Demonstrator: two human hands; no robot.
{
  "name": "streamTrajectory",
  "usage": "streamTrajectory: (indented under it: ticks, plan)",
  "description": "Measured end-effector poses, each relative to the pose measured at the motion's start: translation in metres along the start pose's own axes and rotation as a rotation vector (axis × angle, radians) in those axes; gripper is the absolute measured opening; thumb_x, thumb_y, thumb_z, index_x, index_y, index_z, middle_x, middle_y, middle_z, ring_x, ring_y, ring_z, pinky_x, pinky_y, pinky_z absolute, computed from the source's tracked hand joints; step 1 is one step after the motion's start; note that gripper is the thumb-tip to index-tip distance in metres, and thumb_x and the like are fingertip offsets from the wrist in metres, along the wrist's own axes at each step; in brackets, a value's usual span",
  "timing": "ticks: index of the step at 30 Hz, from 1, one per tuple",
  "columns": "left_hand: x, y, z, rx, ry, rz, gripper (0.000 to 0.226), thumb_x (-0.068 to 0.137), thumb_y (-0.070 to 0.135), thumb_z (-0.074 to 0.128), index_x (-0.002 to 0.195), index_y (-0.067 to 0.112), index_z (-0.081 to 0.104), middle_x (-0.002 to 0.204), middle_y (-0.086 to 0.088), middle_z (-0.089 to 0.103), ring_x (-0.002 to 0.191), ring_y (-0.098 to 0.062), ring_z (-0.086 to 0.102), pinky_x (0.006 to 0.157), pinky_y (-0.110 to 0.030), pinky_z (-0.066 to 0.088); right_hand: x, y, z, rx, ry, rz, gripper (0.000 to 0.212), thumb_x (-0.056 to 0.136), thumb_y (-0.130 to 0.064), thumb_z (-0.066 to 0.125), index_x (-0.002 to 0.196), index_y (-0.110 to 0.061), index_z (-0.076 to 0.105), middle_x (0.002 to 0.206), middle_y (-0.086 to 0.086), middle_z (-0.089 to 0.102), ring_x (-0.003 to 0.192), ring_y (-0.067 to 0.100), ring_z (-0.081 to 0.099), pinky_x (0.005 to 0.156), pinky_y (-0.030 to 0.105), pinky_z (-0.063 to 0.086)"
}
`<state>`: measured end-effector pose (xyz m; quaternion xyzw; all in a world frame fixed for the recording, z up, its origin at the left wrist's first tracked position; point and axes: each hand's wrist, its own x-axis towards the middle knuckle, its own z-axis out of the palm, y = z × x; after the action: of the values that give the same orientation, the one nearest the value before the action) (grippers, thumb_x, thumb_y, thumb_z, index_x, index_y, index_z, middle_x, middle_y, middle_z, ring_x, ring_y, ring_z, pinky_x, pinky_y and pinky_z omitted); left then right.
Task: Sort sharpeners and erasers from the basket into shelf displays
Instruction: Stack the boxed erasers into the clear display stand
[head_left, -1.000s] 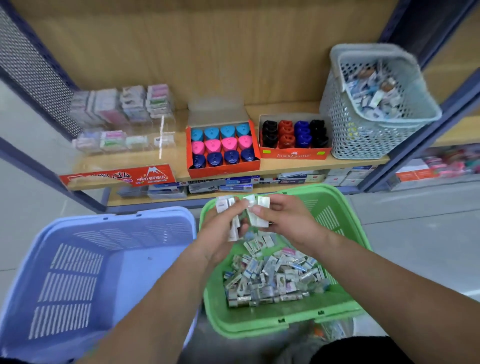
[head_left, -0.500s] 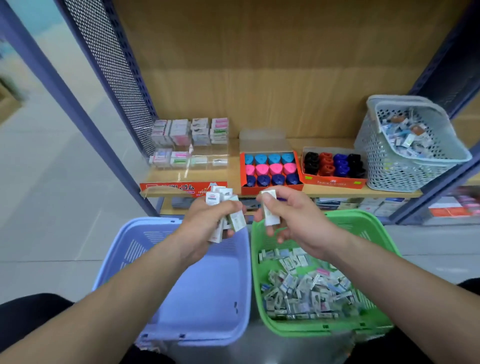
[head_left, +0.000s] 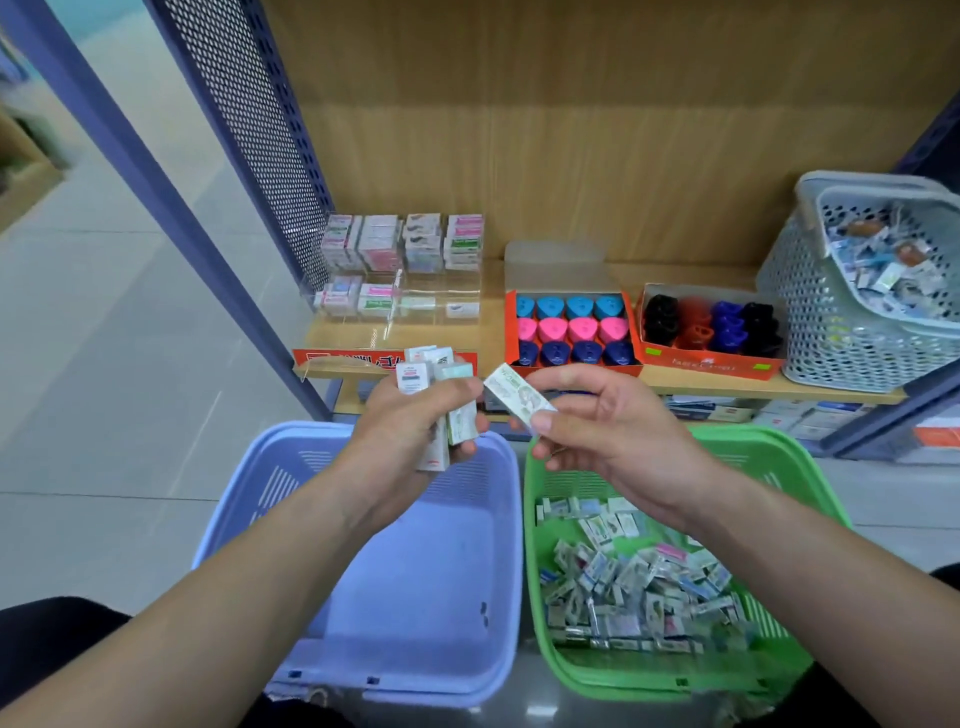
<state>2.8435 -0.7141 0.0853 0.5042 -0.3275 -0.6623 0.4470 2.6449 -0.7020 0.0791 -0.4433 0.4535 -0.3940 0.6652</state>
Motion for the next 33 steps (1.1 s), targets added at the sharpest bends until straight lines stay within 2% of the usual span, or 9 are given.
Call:
streamTrajectory:
  ticks: [4, 6, 8, 12, 15, 19, 24, 30, 33]
  plan:
    - [0.015, -0.004, -0.001, 0.062, 0.019, 0.007, 0.019, 0.089, 0.004, 0.068, 0.108, 0.004, 0.064, 0.085, -0.012, 0.068, 0.067, -0.019, 0.065, 0.048, -0.026, 0.047, 0.013, 0.004, -0.004, -0.134, -0.064, -0.006, 0.057, 0.087, 0.003, 0.070, 0.135, -0.026, 0.057, 0.091, 0.012, 0.073, 0.079, 0.020, 0.065, 0.067, 0.026, 0.051]
    - [0.022, -0.006, 0.000, 0.106, 0.022, 0.001, 0.026, 0.088, 0.005, 0.070, 0.113, 0.003, 0.065, 0.090, -0.013, 0.073, 0.068, -0.019, 0.069, 0.048, -0.026, 0.048, 0.020, 0.008, -0.003, -0.122, -0.085, -0.006, 0.061, 0.087, 0.005, 0.070, 0.135, -0.029, 0.055, 0.089, 0.017, 0.069, 0.077, 0.023, 0.065, 0.068, 0.028, 0.051]
    - [0.029, -0.008, 0.001, 0.140, 0.026, -0.001, 0.029, 0.086, 0.005, 0.072, 0.115, 0.004, 0.065, 0.089, -0.011, 0.074, 0.067, -0.019, 0.070, 0.050, -0.026, 0.049, 0.026, 0.011, -0.004, -0.114, -0.049, 0.000, 0.053, 0.089, 0.004, 0.069, 0.132, -0.025, 0.058, 0.093, 0.022, 0.069, 0.075, 0.026, 0.068, 0.068, 0.030, 0.054]
    - [0.042, -0.010, -0.003, 0.190, 0.056, -0.003, 0.027, 0.083, 0.004, 0.076, 0.107, 0.007, 0.064, 0.084, -0.008, 0.070, 0.065, -0.021, 0.070, 0.051, -0.027, 0.050, 0.037, 0.015, -0.015, -0.050, 0.071, 0.061, 0.026, 0.095, -0.003, 0.064, 0.118, -0.014, 0.057, 0.096, 0.016, 0.071, 0.078, 0.034, 0.074, 0.067, 0.034, 0.059]
    - [0.049, -0.012, -0.009, 0.233, 0.060, -0.026, 0.027, 0.083, 0.004, 0.077, 0.106, 0.005, 0.063, 0.080, -0.008, 0.068, 0.067, -0.023, 0.069, 0.050, -0.028, 0.049, 0.042, 0.020, -0.020, -0.121, 0.132, 0.087, 0.013, 0.097, -0.007, 0.063, 0.108, -0.010, 0.056, 0.091, 0.008, 0.075, 0.079, 0.022, 0.071, 0.068, 0.037, 0.060]
    - [0.057, -0.012, -0.019, 0.272, 0.086, -0.032, 0.025, 0.082, 0.005, 0.077, 0.104, 0.005, 0.064, 0.078, -0.007, 0.068, 0.068, -0.021, 0.069, 0.051, -0.028, 0.050, 0.050, 0.026, -0.023, -0.243, 0.144, 0.057, 0.025, 0.096, -0.009, 0.066, 0.117, -0.023, 0.068, 0.082, 0.002, 0.072, 0.072, 0.014, 0.061, 0.063, 0.029, 0.050]
    - [0.061, -0.001, -0.032, 0.264, 0.128, -0.024, 0.020, 0.083, 0.005, 0.077, 0.096, 0.012, 0.063, 0.075, -0.003, 0.071, 0.070, -0.022, 0.073, 0.052, -0.028, 0.054, 0.067, 0.026, -0.016, -0.089, 0.212, 0.076, 0.014, 0.092, 0.003, 0.066, 0.104, -0.004, 0.063, 0.081, 0.014, 0.070, 0.076, 0.027, 0.073, 0.068, 0.028, 0.060]
    - [0.058, 0.030, -0.065, 0.352, 0.225, 0.000, 0.026, 0.084, 0.004, 0.074, 0.109, 0.003, 0.066, 0.090, -0.015, 0.076, 0.072, -0.029, 0.075, 0.052, -0.030, 0.055, 0.119, 0.011, 0.006, -0.055, 0.233, 0.101, 0.016, 0.093, 0.005, 0.065, 0.101, -0.008, 0.060, 0.095, 0.016, 0.070, 0.084, 0.028, 0.076, 0.072, 0.028, 0.063]
    - [0.063, 0.048, -0.087, 0.367, 0.286, 0.049, 0.015, 0.085, -0.001, 0.070, 0.099, 0.005, 0.068, 0.070, -0.005, 0.073, 0.066, -0.028, 0.072, 0.051, -0.031, 0.055, 0.160, 0.000, 0.019, -0.222, 0.224, 0.077, 0.013, 0.092, -0.005, 0.070, 0.099, -0.015, 0.066, 0.097, 0.011, 0.073, 0.079, 0.019, 0.075, 0.063, 0.027, 0.059]
